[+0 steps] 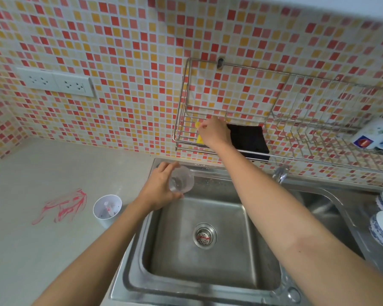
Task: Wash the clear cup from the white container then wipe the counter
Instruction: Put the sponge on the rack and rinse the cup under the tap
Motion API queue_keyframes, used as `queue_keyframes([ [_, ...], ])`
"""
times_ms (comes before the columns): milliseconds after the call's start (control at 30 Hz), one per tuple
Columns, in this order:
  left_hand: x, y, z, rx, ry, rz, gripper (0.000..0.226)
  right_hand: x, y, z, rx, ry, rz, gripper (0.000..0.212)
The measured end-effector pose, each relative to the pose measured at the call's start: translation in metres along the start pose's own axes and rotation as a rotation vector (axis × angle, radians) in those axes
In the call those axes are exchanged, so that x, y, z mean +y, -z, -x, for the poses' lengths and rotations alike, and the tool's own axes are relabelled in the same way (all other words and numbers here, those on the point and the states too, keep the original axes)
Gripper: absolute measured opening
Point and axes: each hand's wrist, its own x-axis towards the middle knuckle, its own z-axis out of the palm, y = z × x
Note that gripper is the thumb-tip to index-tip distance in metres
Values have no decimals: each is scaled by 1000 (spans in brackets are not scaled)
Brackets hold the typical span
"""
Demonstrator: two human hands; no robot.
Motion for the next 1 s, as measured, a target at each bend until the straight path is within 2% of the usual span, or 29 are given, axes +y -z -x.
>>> queue_keyframes([
  [100,3,-9,-2,-14,-3,-3,91,-2,16,25,83,115,-81,28],
  [167,9,-17,-5,-30,-14,11,89,6,22,50,191,190,-240,33],
  [233,17,-27,-9,-41,-28,17,87,25,25,81,297,221,-369,36],
  [333,33,-47,-16,-84,-18,35,88,70,31,129,431,234,-415,33],
  [467,55,-80,-24,-167,-12,81,94,144,32,178,478,188,-391,29],
  [567,75,-104,-30,-197,-18,113,95,199,26,194,462,70,-366,25],
  [733,111,-138,-46,-237,-8,132,92,268,18,173,326,-212,-342,33],
  [800,125,-151,-55,-255,-7,132,91,288,14,157,200,-305,-320,43],
  [933,148,-175,-69,-259,-4,135,88,320,1,124,-155,-494,-340,64],
  [1000,156,-185,-73,-264,-16,139,86,332,-11,110,-227,-526,-401,69],
])
